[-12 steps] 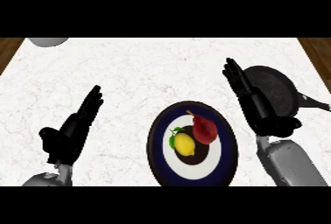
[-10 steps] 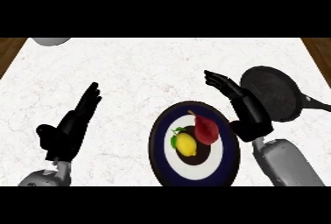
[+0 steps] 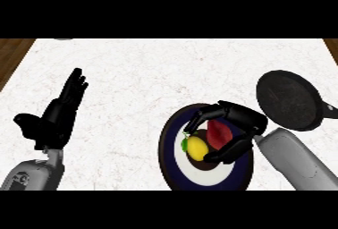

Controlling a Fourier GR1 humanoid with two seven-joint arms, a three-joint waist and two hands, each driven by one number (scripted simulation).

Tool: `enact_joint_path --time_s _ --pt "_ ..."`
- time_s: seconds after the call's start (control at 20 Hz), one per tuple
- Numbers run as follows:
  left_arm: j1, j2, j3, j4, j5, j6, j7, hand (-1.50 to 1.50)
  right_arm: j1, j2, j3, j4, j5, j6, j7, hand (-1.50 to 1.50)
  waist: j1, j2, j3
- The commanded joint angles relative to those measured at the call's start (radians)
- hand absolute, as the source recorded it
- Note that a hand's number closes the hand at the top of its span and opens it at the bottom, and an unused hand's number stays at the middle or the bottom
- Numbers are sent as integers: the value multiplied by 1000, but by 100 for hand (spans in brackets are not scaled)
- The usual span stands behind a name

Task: Pick the lemon from the plate and place it in the pan

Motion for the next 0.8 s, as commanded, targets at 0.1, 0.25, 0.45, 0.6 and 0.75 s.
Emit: enact_joint_path --time_s 0.1,0.25,0.45,0.6,0.75 --pt "-7 -9 37 60 -2 5 -50 0 -140 -131 -92 144 135 64 -354 -150 -30 -8 0" --pt "-62 5 69 92 20 -17 -29 0 -271 -173 -85 227 175 143 -364 -150 -26 -9 -1" --pt "-85 5 73 129 11 -20 -37 0 -389 -290 -29 116 250 195 -317 -150 -42 -16 -2" --pt "-90 4 79 118 16 -15 -2 0 -476 -320 -14 159 293 224 -301 -150 -34 -16 -2" --pt "-86 -30 72 192 -14 -13 -73 0 -535 -188 -11 152 279 225 -168 -150 -45 -18 -2"
